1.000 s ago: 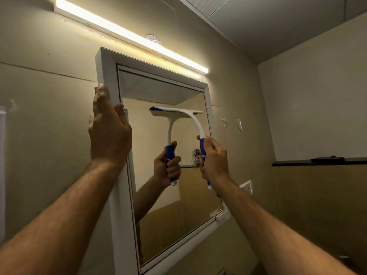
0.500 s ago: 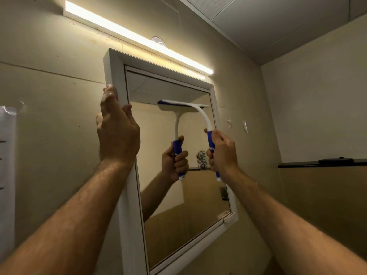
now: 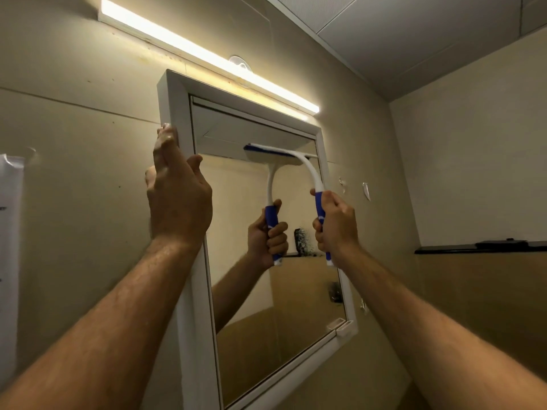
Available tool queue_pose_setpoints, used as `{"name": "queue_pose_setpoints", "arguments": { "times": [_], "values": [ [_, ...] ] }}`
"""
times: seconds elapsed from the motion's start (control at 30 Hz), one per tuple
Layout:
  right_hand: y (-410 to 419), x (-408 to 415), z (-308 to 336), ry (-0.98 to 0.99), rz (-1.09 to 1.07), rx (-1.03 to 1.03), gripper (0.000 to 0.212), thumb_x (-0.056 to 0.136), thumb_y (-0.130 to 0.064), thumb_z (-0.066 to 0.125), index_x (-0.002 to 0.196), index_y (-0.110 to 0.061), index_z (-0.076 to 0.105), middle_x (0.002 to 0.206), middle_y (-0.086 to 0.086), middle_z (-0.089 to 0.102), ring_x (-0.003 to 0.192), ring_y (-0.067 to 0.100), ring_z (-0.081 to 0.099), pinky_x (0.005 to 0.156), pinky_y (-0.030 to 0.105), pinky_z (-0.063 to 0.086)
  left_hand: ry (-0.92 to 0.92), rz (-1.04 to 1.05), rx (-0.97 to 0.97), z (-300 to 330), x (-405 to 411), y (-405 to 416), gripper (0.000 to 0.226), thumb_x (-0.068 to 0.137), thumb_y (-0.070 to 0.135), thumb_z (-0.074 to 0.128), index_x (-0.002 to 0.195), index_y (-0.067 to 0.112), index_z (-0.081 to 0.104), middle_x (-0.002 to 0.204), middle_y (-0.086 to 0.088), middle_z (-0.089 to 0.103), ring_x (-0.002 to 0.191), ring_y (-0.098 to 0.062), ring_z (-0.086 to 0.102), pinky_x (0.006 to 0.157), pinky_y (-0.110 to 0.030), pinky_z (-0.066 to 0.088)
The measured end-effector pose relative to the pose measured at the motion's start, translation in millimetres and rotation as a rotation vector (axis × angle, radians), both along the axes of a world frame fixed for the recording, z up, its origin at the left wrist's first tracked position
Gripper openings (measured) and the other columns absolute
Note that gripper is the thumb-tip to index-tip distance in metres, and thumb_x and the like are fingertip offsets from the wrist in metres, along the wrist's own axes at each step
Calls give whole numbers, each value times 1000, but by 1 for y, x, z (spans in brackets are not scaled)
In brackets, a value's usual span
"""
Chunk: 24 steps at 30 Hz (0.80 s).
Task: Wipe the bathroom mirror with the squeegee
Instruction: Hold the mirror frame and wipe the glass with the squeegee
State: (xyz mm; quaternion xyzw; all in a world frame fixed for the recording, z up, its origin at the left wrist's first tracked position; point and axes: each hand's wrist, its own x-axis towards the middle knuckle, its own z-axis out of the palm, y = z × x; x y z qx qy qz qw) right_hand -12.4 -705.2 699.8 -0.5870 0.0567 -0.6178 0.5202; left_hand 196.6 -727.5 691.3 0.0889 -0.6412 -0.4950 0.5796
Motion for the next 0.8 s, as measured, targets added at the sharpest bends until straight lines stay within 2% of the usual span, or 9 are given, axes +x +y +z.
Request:
{"name": "queue_pose_setpoints", "arguments": {
  "times": [0.17, 0.33, 0.43, 0.57, 0.63, 0.8],
  "values": [
    [-5, -10, -4, 9, -65, -46, 28, 104, -39, 36, 99, -29, 62, 64, 6, 43, 43, 9, 37, 36, 19, 33, 13, 10, -3, -8, 3, -7, 48, 101, 47, 11, 123, 23, 46, 57, 3, 32, 40, -8, 25, 39, -20, 22],
    [-20, -15, 34, 41, -96, -14, 39, 103, -42, 34, 123, -17, 57, 63, 4, 46, 45, 11, 39, 38, 23, 33, -20, 119, -21, 30, 3, -12, 41, 102, 44, 21, 126, 24, 46, 57, 3, 36, 40, -8, 27, 39, -20, 24],
    [-24, -11, 24, 50, -96, -10, 39, 103, -43, 34, 118, -19, 60, 62, 4, 45, 42, 10, 37, 37, 22, 32, -10, 141, -23, 22, 4, -18, 45, 102, 46, 15, 125, 24, 46, 57, 4, 32, 40, -8, 26, 39, -19, 23],
    [-22, -11, -12, 65, -74, 4, 32, 103, -41, 34, 105, -26, 62, 62, 5, 43, 43, 11, 35, 38, 22, 30, 5, -26, 54, -16, 0, -19, 49, 100, 46, 11, 124, 23, 47, 58, 2, 32, 40, -9, 27, 40, -19, 23],
    [-20, -15, -15, 60, -82, 0, 29, 104, -39, 35, 99, -27, 61, 63, 7, 42, 43, 11, 36, 37, 22, 30, -5, 5, 33, -19, -1, -17, 47, 101, 45, 13, 124, 22, 46, 57, 2, 32, 40, -9, 27, 40, -20, 23],
    [-19, -16, 29, 48, -138, -66, 35, 103, -42, 33, 105, -17, 58, 61, 4, 44, 45, 12, 38, 38, 23, 32, 20, 255, -21, 20, -8, -7, 43, 102, 45, 20, 123, 22, 50, 54, 4, 42, 39, -8, 26, 38, -20, 22]
  ]
}}
